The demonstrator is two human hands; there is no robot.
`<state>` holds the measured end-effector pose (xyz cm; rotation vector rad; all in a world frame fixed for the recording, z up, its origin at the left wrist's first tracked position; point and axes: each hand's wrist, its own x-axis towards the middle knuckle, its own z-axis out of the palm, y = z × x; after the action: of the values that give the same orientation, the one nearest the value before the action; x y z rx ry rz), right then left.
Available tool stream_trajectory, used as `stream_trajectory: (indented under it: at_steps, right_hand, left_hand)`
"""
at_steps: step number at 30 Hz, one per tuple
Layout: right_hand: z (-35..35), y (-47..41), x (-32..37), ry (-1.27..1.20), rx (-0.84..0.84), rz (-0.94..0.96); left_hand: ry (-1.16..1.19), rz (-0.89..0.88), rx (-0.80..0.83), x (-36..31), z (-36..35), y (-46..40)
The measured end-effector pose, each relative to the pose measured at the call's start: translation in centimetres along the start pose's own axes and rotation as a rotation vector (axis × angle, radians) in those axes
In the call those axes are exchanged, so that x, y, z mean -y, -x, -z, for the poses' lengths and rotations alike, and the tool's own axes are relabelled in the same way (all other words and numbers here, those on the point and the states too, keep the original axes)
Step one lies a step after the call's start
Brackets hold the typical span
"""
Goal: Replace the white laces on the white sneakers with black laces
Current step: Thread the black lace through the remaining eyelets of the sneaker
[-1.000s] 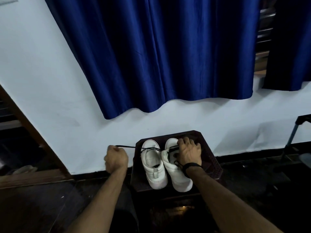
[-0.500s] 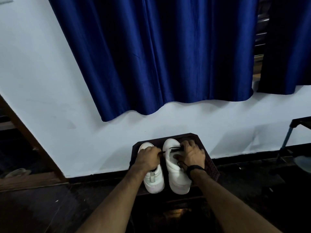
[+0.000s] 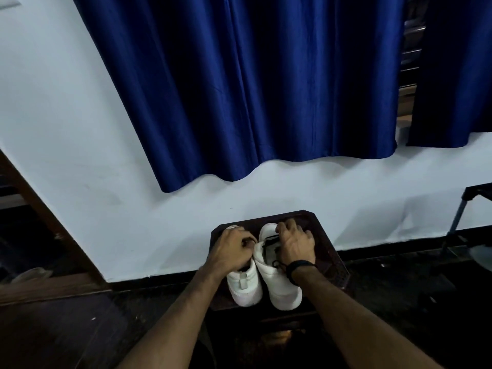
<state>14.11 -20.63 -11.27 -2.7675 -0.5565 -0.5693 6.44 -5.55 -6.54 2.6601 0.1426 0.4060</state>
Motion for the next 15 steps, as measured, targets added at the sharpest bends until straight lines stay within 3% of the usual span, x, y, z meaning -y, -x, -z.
stream_trajectory:
  at_steps: [4,10,15]
  right_hand:
    - [0.8,-0.4,0.0,-0.004,0.074,-0.002]
    - [1.4,-0.8,0.1,-0.029,0.169,-0.032]
    - [1.6,-1.5,-0.2,-0.012,0.195,-0.047]
  left_hand:
    - [-0.204,0.161,0.151,-0.2,0.8,0.5]
    - [-0.344,0.080,0.277,-0.6,3.2,-0.2]
    - [-0.357,0.150,0.270,-1.4,3.0,0.4]
